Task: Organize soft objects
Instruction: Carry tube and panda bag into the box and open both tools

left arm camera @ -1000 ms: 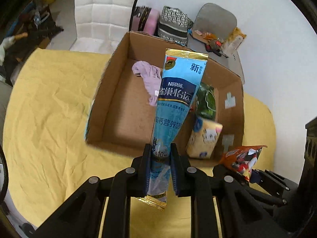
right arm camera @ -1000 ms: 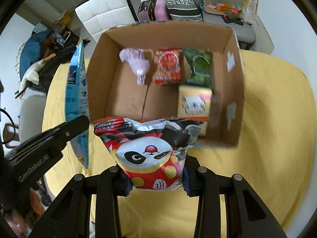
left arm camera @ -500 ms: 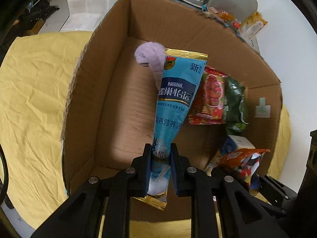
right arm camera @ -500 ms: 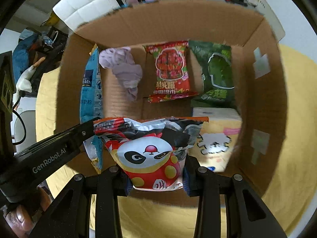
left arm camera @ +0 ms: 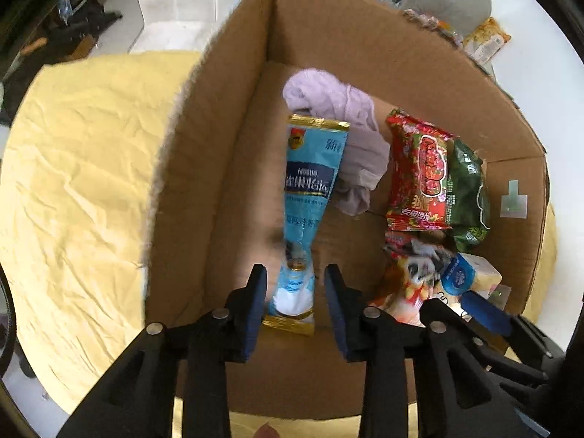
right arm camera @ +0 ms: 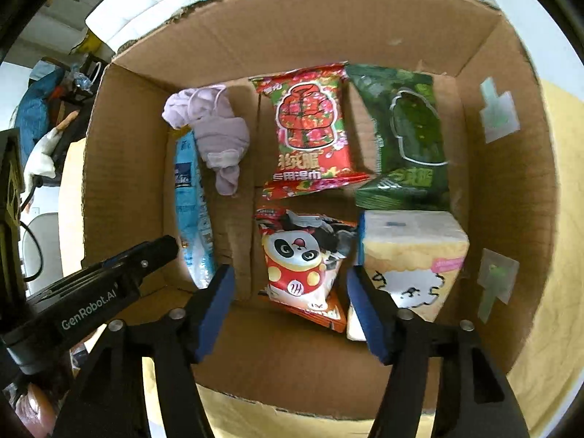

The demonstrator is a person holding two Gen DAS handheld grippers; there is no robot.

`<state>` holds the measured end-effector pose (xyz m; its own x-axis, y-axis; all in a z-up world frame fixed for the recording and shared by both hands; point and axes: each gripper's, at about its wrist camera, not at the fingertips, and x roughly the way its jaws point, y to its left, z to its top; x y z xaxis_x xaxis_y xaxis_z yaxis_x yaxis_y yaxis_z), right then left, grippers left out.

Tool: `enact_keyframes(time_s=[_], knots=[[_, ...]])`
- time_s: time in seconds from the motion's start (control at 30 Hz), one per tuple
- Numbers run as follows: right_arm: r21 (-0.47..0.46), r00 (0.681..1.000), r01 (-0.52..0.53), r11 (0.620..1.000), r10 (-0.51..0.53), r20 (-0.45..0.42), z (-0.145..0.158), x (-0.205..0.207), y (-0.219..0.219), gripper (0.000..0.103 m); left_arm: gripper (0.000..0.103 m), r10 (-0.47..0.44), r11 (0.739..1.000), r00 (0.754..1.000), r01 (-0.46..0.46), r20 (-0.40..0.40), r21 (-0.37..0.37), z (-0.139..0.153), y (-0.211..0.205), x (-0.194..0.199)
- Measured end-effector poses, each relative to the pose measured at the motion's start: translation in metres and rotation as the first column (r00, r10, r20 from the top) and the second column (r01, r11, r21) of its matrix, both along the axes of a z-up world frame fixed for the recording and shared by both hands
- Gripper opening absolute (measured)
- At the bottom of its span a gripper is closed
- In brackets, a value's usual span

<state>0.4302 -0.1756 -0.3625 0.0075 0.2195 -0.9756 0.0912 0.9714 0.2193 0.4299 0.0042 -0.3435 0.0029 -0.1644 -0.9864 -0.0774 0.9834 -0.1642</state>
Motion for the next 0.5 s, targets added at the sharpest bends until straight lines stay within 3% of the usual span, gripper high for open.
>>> enact_keyframes(time_s=[0.23,0.33,0.4,0.47,0.5], knots=[[-0.073,0.998,-0.015,0.997,0.020,0.059,0.032,-0.028,-0.012,0.067,0.039,-0.055,0.996,0.990,0.045,0.132,0.072,0.036,-0.006,-0.024],[-0.113,0.996,-0.017,0.993,0.027,0.088,0.045,-0.042,-0.018,0.067,0.047,-0.080,0.993,0.981,0.063,0.176,0.100,0.049,-0.010,-0.036],[-0.128,0.995,-0.013,0.992,0.025,0.096,0.048,-0.049,-0.023,0.068,0.057,-0.093,0.991,0.975,0.072,0.199,0.112,0.056,-0.013,-0.041],[-0.136,0.994,0.000,0.991,0.015,0.108,0.054,-0.055,-0.027,0.070,0.082,-0.113,0.987,0.969,0.085,0.219,0.135,0.062,-0.021,-0.046],[-0.143,0.993,0.007,0.990,0.009,0.114,0.055,-0.057,-0.030,0.078,0.086,-0.120,0.986,0.966,0.089,0.229,0.143,0.064,-0.024,-0.047]])
